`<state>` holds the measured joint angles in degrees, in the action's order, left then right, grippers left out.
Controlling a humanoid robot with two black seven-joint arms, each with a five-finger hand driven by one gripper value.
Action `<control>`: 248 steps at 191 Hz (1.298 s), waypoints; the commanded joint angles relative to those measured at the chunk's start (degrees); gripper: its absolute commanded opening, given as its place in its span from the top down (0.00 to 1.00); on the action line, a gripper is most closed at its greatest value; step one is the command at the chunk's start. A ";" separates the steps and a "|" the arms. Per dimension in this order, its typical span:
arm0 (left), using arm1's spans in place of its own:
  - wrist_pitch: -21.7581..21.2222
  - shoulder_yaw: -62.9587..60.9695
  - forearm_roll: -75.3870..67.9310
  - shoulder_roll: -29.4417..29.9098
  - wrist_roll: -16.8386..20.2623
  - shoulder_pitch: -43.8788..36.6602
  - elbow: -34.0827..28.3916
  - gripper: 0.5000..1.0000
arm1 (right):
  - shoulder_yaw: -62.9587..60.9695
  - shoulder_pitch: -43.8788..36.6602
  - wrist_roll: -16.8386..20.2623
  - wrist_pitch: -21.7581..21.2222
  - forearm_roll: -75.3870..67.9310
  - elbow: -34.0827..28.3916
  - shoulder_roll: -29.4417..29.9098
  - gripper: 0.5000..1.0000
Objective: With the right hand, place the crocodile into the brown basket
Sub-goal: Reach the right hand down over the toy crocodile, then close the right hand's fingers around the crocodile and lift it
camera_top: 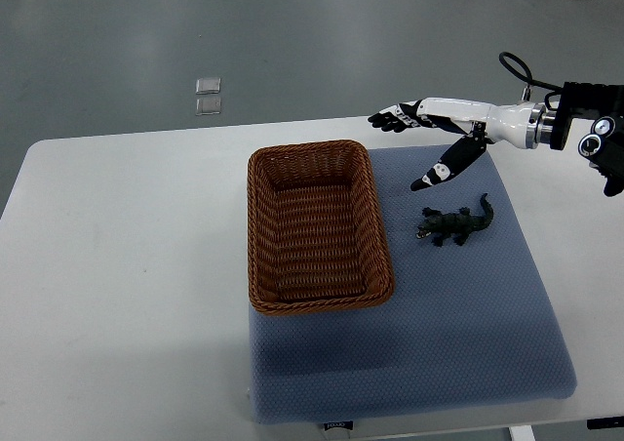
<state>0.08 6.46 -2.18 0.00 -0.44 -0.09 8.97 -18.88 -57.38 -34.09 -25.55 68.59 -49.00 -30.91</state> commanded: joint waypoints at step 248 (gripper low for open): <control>0.01 -0.04 0.07 0.00 0.00 0.00 0.00 0.00 | 25.82 -2.65 -0.91 36.36 29.68 -1.80 -4.42 0.13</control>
<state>0.08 6.43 -2.15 0.00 -0.44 -0.09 8.96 6.45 -60.00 -35.01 10.50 98.18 -51.62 -35.60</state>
